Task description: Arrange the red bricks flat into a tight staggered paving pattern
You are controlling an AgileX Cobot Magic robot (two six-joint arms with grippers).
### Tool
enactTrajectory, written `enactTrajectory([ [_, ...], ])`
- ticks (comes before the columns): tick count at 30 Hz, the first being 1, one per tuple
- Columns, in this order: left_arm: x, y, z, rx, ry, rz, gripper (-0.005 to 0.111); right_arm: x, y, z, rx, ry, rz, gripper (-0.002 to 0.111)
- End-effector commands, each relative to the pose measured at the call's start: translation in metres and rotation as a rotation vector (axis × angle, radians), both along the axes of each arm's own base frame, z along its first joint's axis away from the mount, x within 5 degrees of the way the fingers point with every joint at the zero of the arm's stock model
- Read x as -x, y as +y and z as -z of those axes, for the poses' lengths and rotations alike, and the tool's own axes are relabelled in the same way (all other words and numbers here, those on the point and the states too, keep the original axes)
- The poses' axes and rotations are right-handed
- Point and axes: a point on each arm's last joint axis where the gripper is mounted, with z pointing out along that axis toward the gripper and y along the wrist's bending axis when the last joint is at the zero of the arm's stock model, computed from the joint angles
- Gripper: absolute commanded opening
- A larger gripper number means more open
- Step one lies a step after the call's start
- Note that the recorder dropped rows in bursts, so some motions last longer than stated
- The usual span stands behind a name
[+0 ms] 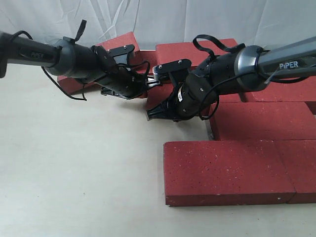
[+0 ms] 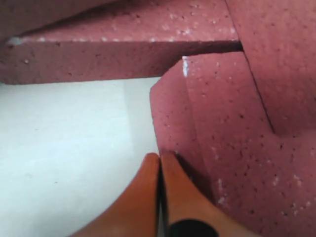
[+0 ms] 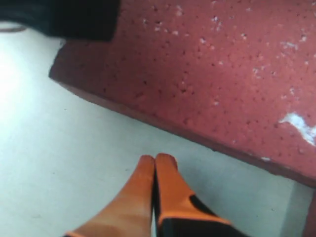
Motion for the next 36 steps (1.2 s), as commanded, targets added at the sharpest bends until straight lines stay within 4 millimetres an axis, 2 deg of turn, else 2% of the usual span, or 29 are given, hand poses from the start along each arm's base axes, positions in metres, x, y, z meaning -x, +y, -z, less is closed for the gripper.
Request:
enactTrajectory([
  [1, 0.0, -0.009, -0.002, 0.019, -0.005, 0.007, 0.0, -0.001, 0.0, 0.001, 0.004, -0.01, -0.014, -0.001],
  [10, -0.001, -0.031, -0.006, 0.026, -0.031, 0.059, 0.0, -0.002, -0.005, 0.002, 0.03, 0.005, -0.006, -0.001],
  [19, -0.001, -0.03, -0.006, -0.004, -0.044, 0.093, 0.0, -0.002, -0.006, 0.002, 0.039, 0.01, -0.007, -0.001],
  [27, -0.008, -0.014, -0.01, -0.006, 0.023, 0.114, 0.0, 0.002, -0.009, -0.001, 0.056, 0.045, 0.015, -0.001],
  [36, -0.008, 0.02, -0.022, 0.002, 0.189, 0.164, 0.0, 0.013, -0.019, -0.044, 0.091, 0.042, 0.014, -0.001],
])
